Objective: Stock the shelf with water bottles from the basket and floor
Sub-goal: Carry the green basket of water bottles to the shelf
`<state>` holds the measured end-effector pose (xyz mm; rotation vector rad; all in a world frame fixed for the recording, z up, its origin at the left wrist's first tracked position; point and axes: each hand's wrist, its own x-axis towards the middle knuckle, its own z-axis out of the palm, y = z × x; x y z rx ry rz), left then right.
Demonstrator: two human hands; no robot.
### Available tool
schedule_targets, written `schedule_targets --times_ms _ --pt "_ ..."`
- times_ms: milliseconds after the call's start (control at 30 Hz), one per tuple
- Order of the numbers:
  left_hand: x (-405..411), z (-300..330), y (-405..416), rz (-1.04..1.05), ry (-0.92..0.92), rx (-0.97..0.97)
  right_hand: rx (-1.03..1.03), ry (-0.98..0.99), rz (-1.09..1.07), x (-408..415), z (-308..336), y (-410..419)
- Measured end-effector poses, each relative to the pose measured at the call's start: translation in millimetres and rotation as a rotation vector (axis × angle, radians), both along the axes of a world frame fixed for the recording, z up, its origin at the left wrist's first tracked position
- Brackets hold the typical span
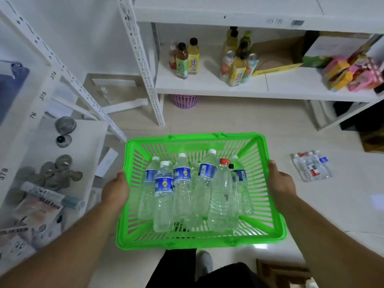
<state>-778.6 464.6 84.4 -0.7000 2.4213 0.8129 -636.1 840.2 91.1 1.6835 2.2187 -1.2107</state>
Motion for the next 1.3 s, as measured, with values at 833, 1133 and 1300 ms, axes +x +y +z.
schedule_targets --times_ms 833,1133,1300 --pt "-259 -213 165 0.022 -0.082 -0.073 -0.173 -0.103 -0.176 -238 -229 155" --pt "-305 -343 197 0.047 -0.046 -0.022 -0.150 -0.119 -0.187 -289 -384 180" --pt "-325 -413 206 0.049 -0.056 -0.035 -0.153 -0.140 -0.180 -310 -456 187"
